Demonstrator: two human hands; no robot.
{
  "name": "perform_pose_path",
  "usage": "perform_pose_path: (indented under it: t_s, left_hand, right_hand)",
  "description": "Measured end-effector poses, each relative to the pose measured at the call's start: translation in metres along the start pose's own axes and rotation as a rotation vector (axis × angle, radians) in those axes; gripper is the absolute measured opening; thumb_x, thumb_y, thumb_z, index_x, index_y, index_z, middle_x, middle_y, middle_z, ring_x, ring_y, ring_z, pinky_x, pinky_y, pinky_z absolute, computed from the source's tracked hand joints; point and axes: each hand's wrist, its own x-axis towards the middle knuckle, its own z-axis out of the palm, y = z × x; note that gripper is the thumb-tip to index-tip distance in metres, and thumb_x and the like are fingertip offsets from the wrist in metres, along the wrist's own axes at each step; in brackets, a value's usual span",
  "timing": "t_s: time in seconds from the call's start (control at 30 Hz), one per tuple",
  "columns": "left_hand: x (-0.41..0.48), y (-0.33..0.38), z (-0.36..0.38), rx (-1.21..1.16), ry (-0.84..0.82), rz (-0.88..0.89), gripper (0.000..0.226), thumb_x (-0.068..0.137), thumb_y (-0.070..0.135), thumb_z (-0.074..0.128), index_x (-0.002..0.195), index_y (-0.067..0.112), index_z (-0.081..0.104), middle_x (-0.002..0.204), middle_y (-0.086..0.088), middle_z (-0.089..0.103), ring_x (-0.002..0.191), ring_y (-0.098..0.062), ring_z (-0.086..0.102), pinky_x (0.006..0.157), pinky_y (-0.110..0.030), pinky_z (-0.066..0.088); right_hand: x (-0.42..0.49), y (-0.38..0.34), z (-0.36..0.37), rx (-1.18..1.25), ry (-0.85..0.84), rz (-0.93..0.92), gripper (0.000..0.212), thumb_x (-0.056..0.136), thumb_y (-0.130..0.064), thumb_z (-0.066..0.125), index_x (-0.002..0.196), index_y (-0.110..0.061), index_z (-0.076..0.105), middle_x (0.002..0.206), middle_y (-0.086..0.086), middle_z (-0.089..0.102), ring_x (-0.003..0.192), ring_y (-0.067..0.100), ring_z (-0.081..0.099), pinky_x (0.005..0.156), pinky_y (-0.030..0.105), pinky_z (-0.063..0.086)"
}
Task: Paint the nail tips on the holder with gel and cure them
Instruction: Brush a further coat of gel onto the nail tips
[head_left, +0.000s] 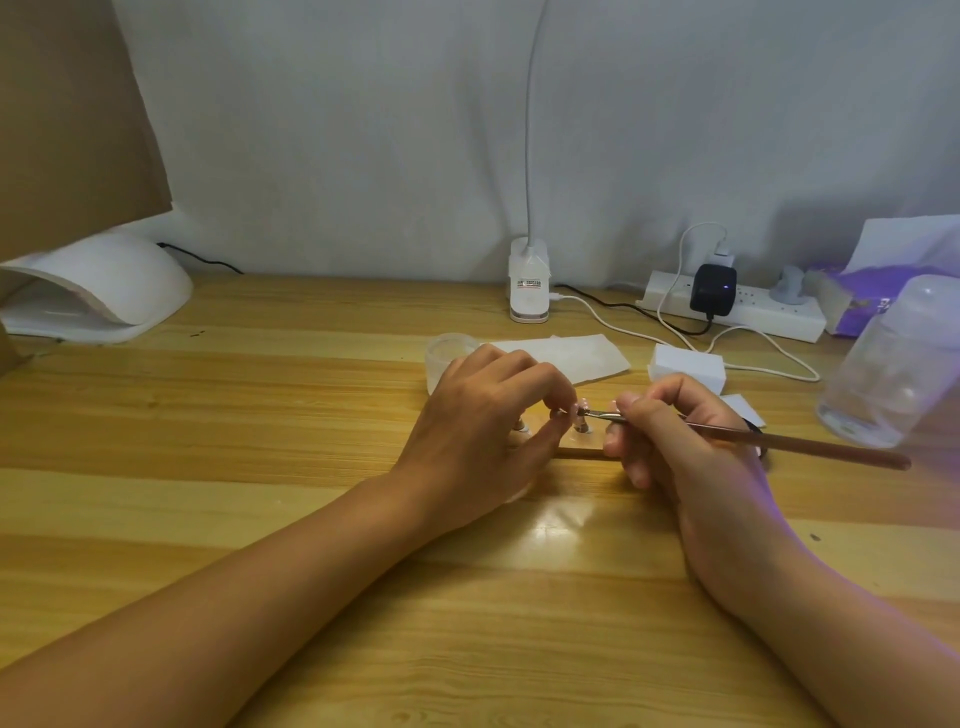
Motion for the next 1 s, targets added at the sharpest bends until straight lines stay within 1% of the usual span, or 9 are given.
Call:
perform_pose_path:
  t_s: [0.13, 0.27, 0.4, 0.7, 0.8, 0.9, 1.0]
  left_hand:
    - [0.0002, -0.0013, 0.0008, -0.011, 0.001, 0.012, 0.008, 0.086, 0.020, 0.073, 0.093, 0.019, 0.068, 0.091, 0.007, 0.067, 0.087, -0.010, 0.049, 0.075, -0.028, 0.037]
    - [0.0000, -0.0016, 0.0018, -0.011, -0.010, 0.024, 0.009, 0.087, 0.024, 0.069, 0.095, 0.019, 0.069, 0.092, 0.007, 0.069, 0.090, -0.016, 0.055, 0.075, -0.029, 0.040]
    - [0.0001, -0.0017, 0.0016, -0.015, -0.006, 0.025, 0.009, 0.087, 0.024, 0.069, 0.095, 0.019, 0.069, 0.092, 0.008, 0.069, 0.090, -0.016, 0.056, 0.074, -0.031, 0.042]
    - [0.0001, -0.0014, 0.0004, -0.064, 0.016, -0.003, 0.010, 0.088, 0.026, 0.068, 0.093, 0.017, 0.069, 0.088, 0.008, 0.069, 0.086, -0.017, 0.057, 0.071, -0.036, 0.046]
    - [0.0000, -0.0007, -0.0003, -0.063, 0.009, -0.005, 0.011, 0.087, 0.027, 0.067, 0.093, 0.018, 0.069, 0.088, 0.009, 0.069, 0.085, -0.017, 0.057, 0.072, -0.037, 0.047]
    - [0.0000, -0.0003, -0.0005, -0.049, 0.001, -0.006, 0.010, 0.086, 0.026, 0.068, 0.093, 0.019, 0.070, 0.088, 0.010, 0.068, 0.086, -0.017, 0.056, 0.073, -0.036, 0.045]
    - [0.0003, 0.0000, -0.0005, -0.035, 0.001, -0.009, 0.011, 0.086, 0.027, 0.067, 0.093, 0.018, 0.070, 0.087, 0.009, 0.068, 0.086, -0.016, 0.056, 0.073, -0.035, 0.044]
  right_hand:
    - [0.0006, 0.0008, 0.0016, -0.042, -0.018, -0.014, 0.014, 0.091, -0.021, 0.063, 0.079, -0.016, 0.058, 0.067, 0.007, 0.069, 0.048, 0.009, 0.052, 0.048, 0.017, 0.045]
    - [0.0001, 0.0008, 0.0024, -0.053, -0.025, -0.018, 0.018, 0.090, -0.022, 0.065, 0.073, -0.024, 0.060, 0.068, 0.007, 0.069, 0.050, 0.008, 0.053, 0.049, 0.016, 0.046]
    - [0.0000, 0.0006, 0.0024, -0.058, -0.023, -0.014, 0.014, 0.091, -0.019, 0.064, 0.078, -0.019, 0.059, 0.066, 0.006, 0.069, 0.050, 0.007, 0.053, 0.048, 0.016, 0.045]
    - [0.0021, 0.0016, 0.0016, -0.036, 0.026, -0.026, 0.015, 0.092, -0.013, 0.062, 0.078, -0.015, 0.056, 0.062, 0.004, 0.065, 0.048, 0.009, 0.049, 0.047, 0.017, 0.044]
    - [0.0014, 0.0000, 0.0007, 0.004, 0.013, -0.024, 0.013, 0.090, -0.016, 0.064, 0.080, -0.014, 0.058, 0.064, 0.005, 0.066, 0.049, 0.009, 0.050, 0.048, 0.017, 0.044]
    - [0.0001, 0.0002, 0.0016, -0.027, -0.023, -0.031, 0.012, 0.090, -0.018, 0.064, 0.080, -0.014, 0.058, 0.067, 0.006, 0.068, 0.050, 0.009, 0.050, 0.049, 0.017, 0.046]
    - [0.0004, 0.0018, 0.0025, -0.073, -0.001, -0.034, 0.014, 0.091, -0.016, 0.063, 0.079, -0.014, 0.057, 0.065, 0.005, 0.068, 0.049, 0.008, 0.050, 0.050, 0.016, 0.046]
